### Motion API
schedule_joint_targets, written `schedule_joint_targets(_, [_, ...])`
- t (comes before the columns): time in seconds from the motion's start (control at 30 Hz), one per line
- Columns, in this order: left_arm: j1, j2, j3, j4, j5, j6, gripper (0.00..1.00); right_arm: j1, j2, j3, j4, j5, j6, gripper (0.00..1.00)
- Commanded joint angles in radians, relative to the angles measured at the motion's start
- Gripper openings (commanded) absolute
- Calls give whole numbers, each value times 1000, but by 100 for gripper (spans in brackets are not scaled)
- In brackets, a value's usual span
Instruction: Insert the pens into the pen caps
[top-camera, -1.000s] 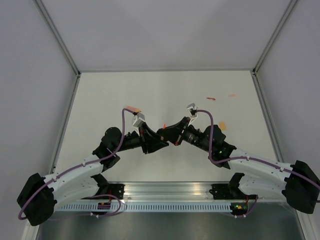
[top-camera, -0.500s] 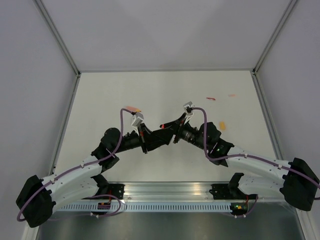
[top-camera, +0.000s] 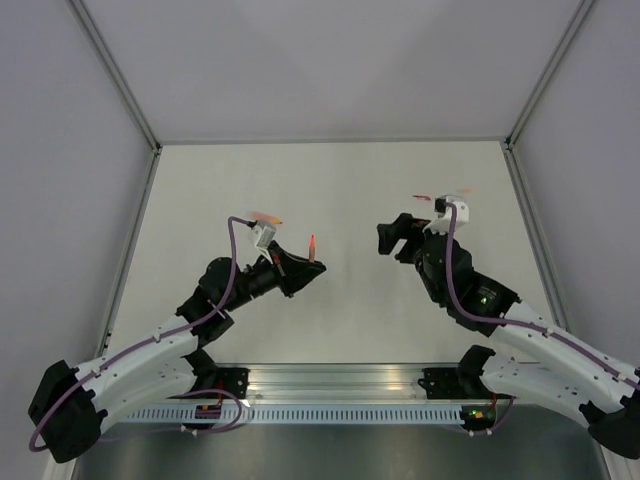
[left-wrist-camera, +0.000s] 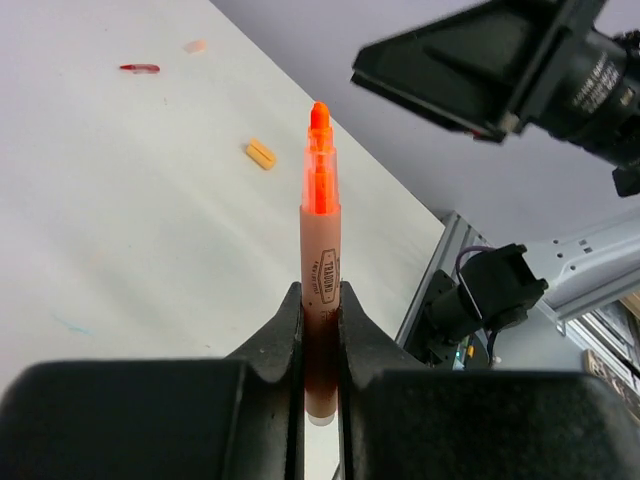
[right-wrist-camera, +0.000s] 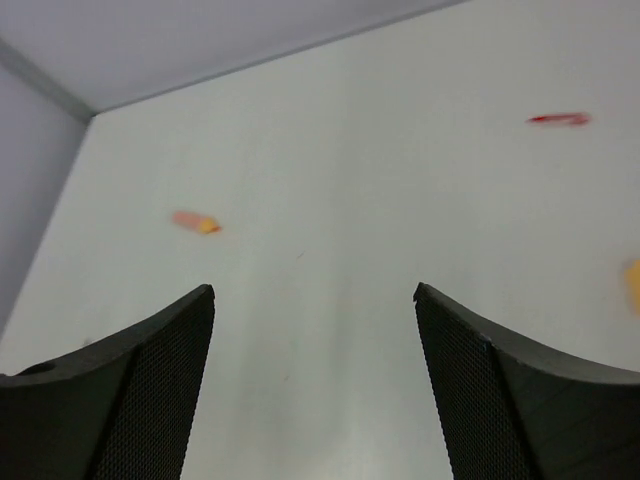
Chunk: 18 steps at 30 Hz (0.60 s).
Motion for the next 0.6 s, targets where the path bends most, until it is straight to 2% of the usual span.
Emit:
schedule_joint_targets(0.0, [1,-28,15,6,-65,28,2,-118,96,154,-140,227,-130,87])
schedule_joint_targets(0.07, [1,-51,4,-10,-111,37,2,-256,168,265,-116,108,-340,89])
schedule_joint_targets(0.13, [0,-80,-5,-17,-153,39,2,-382,280,317,-33,68,-524,88])
schedule_joint_targets(0.2, [1,-100,-13,-22,-167,30,2,-480,378,369,34,-78,-606,88])
schedule_joint_targets(0.23, [1,-116,-19,-22,-174,27,2,-573,412,408,42,-145,-710,87])
schedule_joint_targets(0.27, [1,-125,-22,-22,-177,21,2,-611,445,426,44,-252,-761,87])
schedule_joint_targets(0.3, [1,-130,-25,-23,-181,18,2,-643,506,449,36,-285,-810,87])
schedule_joint_targets(0.37, [1,-145,-32,-27,-194,11,2,-717,567,510,31,-292,-894,86])
schedule_joint_targets(0.57, [1,-148,-37,-37,-220,-14,2,-881,843,734,-42,-379,-928,87])
